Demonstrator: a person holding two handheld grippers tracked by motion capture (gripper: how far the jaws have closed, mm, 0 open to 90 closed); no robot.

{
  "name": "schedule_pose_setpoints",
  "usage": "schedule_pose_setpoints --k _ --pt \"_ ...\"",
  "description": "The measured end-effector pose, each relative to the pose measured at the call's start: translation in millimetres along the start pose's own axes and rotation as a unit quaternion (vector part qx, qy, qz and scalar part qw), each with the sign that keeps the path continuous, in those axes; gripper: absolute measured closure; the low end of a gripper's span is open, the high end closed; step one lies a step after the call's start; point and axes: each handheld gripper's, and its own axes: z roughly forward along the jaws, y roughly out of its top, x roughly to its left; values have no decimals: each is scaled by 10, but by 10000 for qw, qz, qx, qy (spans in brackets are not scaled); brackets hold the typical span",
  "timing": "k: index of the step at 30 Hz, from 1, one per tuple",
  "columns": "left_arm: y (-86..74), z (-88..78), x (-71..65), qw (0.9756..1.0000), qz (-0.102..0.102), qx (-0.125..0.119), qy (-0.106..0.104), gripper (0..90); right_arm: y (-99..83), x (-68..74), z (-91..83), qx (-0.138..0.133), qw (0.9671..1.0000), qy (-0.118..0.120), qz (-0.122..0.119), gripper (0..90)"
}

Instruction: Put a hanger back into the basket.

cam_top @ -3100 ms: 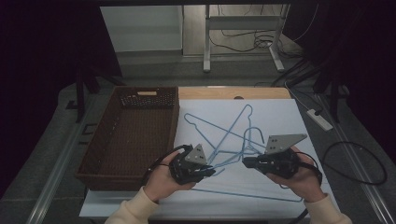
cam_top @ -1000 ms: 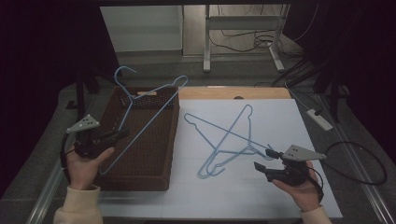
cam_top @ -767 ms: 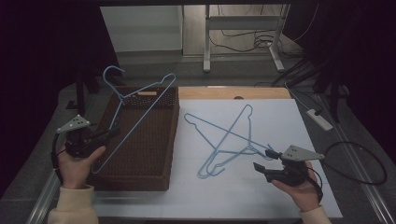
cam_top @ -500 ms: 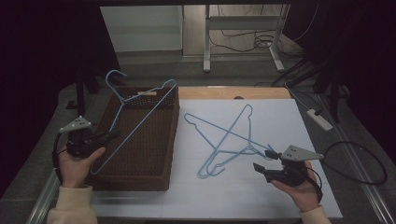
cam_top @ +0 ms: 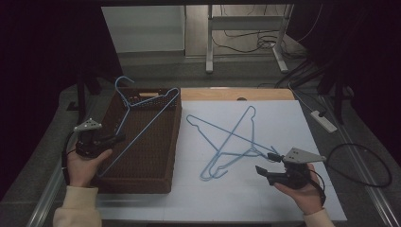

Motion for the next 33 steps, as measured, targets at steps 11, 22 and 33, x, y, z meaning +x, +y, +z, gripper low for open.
schedule_pose_setpoints --k 11,22,33 --pt "-8 -67 19 9998 88 139 70 863 -4 3 0 2 10000 15 10 316" --pt "32 155 55 9987 -5 495 117 862 -7 12 19 29 10000 43 19 315" --pt "14 397 149 9922 -52 1082 619 860 -20 -3 44 69 10000 58 26 314"
